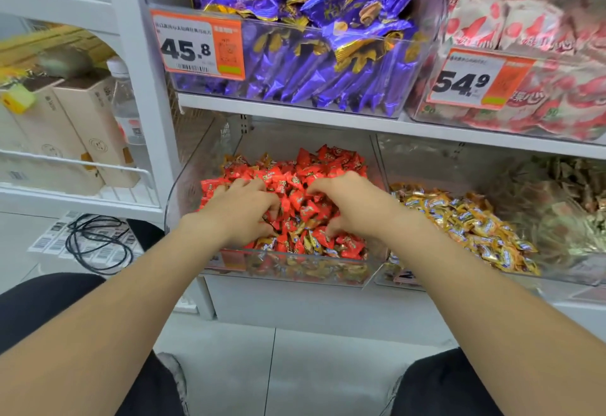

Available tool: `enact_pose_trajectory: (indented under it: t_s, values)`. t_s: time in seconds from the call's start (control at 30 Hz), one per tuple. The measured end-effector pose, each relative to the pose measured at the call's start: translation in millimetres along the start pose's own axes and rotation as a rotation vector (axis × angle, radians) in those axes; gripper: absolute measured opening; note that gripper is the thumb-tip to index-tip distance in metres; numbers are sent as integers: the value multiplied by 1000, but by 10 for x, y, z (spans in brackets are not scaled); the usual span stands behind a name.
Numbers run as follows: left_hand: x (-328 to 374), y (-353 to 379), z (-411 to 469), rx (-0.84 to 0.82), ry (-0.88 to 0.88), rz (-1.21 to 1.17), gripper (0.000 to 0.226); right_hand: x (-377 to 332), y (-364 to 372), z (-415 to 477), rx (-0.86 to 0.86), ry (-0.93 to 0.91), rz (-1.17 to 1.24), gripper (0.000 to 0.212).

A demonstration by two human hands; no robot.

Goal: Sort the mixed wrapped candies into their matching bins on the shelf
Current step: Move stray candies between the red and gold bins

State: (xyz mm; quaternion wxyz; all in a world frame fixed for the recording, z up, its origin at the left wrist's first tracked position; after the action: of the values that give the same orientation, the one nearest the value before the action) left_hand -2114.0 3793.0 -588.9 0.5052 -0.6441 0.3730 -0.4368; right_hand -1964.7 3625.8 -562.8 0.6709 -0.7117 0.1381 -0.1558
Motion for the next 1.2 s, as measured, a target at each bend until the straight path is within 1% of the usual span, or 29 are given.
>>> enact_pose_trajectory:
  t_s: [0.07,0.13,0.17,0.2,0.23,0.27,0.3,0.33,0.37,0.4,0.43,0.53,0.57,0.6,0.67,0.73,0.8,0.83,0.9,0.97,1.03,1.07,1.13,1.2]
  values:
    - [12,-14,-43,14,-25,112,34,44,-71,-1,65,-30,-6,86]
    - [53,-31,-92,94,2,217,42,56,-137,-38,52,-48,-81,83]
    - [77,-54,-113,147,39,211,43,46,-166,-60,51,-59,-109,76]
    - [105,-74,-131,191,98,149,43,26,-180,-74,51,-75,-106,63]
    - [146,-102,-150,214,180,21,43,-4,-189,-90,44,-93,-56,48]
    - [193,-123,-156,204,256,-148,39,-47,-191,-99,12,-101,36,34]
    - [245,-137,-160,157,301,-310,34,-95,-181,-106,-44,-105,115,26]
    - [286,-134,-155,82,309,-420,28,-140,-149,-111,-97,-111,142,23]
    - [306,-115,-144,-2,291,-469,23,-166,-97,-103,-122,-121,128,25]
    - [298,-77,-115,-75,260,-466,21,-181,-36,-91,-123,-131,94,32]
    - [267,-38,-80,-120,220,-423,26,-176,24,-78,-112,-136,63,41]
    - [92,58,27,-109,119,-193,46,-98,97,-43,-87,-112,-42,70]
    - [51,72,43,-95,99,-111,49,-68,104,-38,-83,-98,-76,76]
    - [22,91,58,-86,86,-45,51,-42,117,-37,-81,-90,-99,76]
    - [32,103,67,-59,107,-24,50,-26,150,-46,-63,-97,-75,67]
    - [83,72,60,6,149,-155,47,-65,188,-65,-42,-114,-45,60]
    - [150,37,61,41,177,-272,49,-109,221,-82,11,-139,-118,59]
    - [187,30,68,44,190,-285,50,-123,234,-87,44,-149,-166,57]
    - [260,42,86,47,219,-275,51,-144,250,-82,59,-133,-186,50]
    - [328,53,100,27,258,-250,50,-145,247,-75,29,-75,-112,40]
    - [372,50,116,0,298,-180,50,-134,240,-72,6,-25,-63,28]
    - [383,54,131,-16,314,-130,53,-114,239,-76,-3,-7,-59,24]
    - [388,75,152,-38,328,-54,61,-53,233,-86,-18,18,-17,22]
    - [377,108,166,-29,324,-33,53,1,209,-98,-8,38,102,23]
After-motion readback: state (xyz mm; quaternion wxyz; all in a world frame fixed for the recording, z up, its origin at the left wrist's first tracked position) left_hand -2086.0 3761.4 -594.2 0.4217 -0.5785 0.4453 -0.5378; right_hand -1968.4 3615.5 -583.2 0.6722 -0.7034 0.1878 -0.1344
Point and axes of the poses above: each hand's wrist, its own z-axis towards the middle knuckle, its own y-axis out of the palm, x = y × z, the point moved 1 cm from there along z, towards the middle knuckle, and after that the axes turned 7 degrees about -z, right-handed, at the moved point
